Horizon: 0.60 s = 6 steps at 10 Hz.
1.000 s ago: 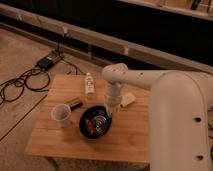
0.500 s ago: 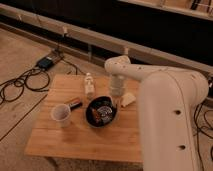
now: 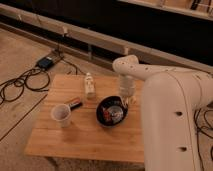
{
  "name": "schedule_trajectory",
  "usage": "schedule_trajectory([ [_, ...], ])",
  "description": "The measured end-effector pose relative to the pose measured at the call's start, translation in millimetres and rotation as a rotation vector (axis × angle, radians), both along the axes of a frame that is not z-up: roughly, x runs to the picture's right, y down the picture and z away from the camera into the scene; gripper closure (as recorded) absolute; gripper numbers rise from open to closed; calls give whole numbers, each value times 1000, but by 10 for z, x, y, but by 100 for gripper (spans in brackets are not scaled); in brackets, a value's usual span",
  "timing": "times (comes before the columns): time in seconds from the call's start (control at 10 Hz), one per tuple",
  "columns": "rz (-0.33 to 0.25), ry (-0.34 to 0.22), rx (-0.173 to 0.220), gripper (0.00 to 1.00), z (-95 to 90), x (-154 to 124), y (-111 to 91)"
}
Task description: Drag the ceramic bowl in a circle
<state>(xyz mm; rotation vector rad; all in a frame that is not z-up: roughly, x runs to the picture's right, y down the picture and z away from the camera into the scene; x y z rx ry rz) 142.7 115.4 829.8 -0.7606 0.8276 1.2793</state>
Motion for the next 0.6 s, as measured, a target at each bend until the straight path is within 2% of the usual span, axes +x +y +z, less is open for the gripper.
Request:
schedule_trajectory([
  [0.2, -16, 14, -34, 92, -119, 103, 110],
  [0.3, -35, 0, -52, 92, -192, 88, 174],
  [0.6, -102, -99, -107, 92, -361, -199, 383],
])
